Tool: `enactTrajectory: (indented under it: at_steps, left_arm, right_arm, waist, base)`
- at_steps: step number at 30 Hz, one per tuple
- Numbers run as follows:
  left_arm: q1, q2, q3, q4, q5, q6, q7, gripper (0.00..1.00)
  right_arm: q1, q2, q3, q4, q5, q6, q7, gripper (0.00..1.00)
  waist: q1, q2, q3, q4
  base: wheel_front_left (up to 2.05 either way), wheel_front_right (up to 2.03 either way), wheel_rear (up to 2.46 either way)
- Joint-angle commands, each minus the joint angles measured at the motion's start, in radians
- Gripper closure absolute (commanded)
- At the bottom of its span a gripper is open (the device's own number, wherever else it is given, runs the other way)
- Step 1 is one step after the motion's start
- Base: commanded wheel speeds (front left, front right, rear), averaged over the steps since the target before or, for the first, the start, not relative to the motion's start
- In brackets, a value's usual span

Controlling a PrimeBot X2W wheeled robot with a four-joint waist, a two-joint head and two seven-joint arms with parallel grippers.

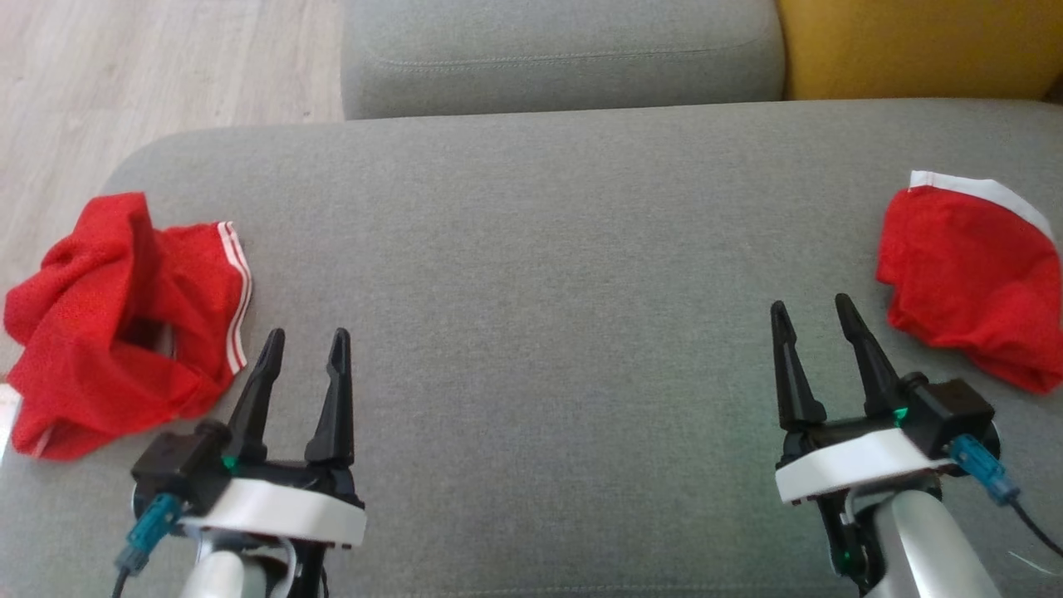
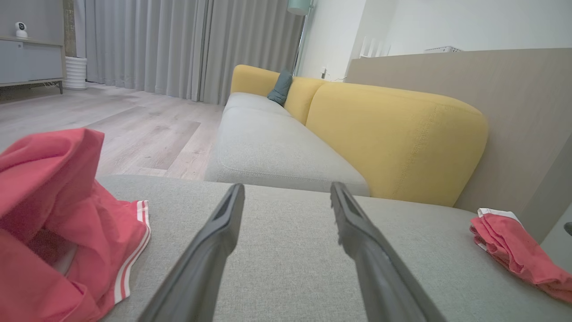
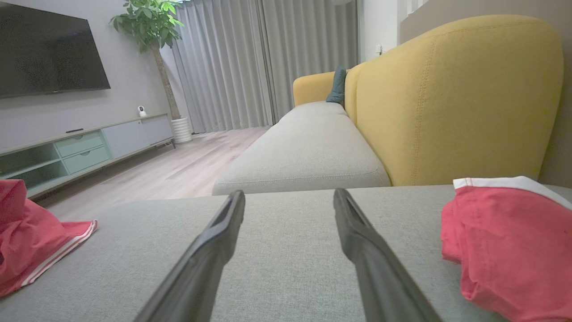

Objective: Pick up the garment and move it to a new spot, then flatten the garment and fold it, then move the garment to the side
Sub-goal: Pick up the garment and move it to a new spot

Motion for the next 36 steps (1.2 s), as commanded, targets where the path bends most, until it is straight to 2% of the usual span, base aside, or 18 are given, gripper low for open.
enactTrajectory:
  at_steps: [1,10,26,36]
  left_arm:
    - [-0.034,0.002,0.024,-0.035,0.009,0.0,-0.005,0.0]
    - [-0.049,0.002,0.041,-0.028,0.019,0.002,-0.005,0.0]
    - [-0.042,0.002,0.085,-0.026,0.026,0.002,-0.005,0.0]
    - [-0.025,0.002,0.106,-0.028,0.035,0.006,-0.005,0.0]
  right_arm:
    - [-0.024,0.001,0.022,-0.036,0.006,0.007,-0.011,0.0]
    - [-0.035,0.001,0.075,-0.02,0.012,0.007,-0.011,0.0]
    - [-0.05,0.001,0.129,0.021,0.029,0.007,-0.011,0.0]
    - [-0.047,0.001,0.145,0.032,0.047,0.007,-0.011,0.0]
  waist:
    - [0.0001,-0.0001,0.005,0.014]
    - [0.0001,-0.0001,0.011,0.114]
    - [0.0001,-0.0001,0.006,0.362]
    - [0.0001,-0.0001,0.004,0.43]
  base:
    - [0.0,0.0,0.0]
    - [0.0,0.0,0.0]
    - [0.0,0.0,0.0]
    - [0.0,0.0,0.0]
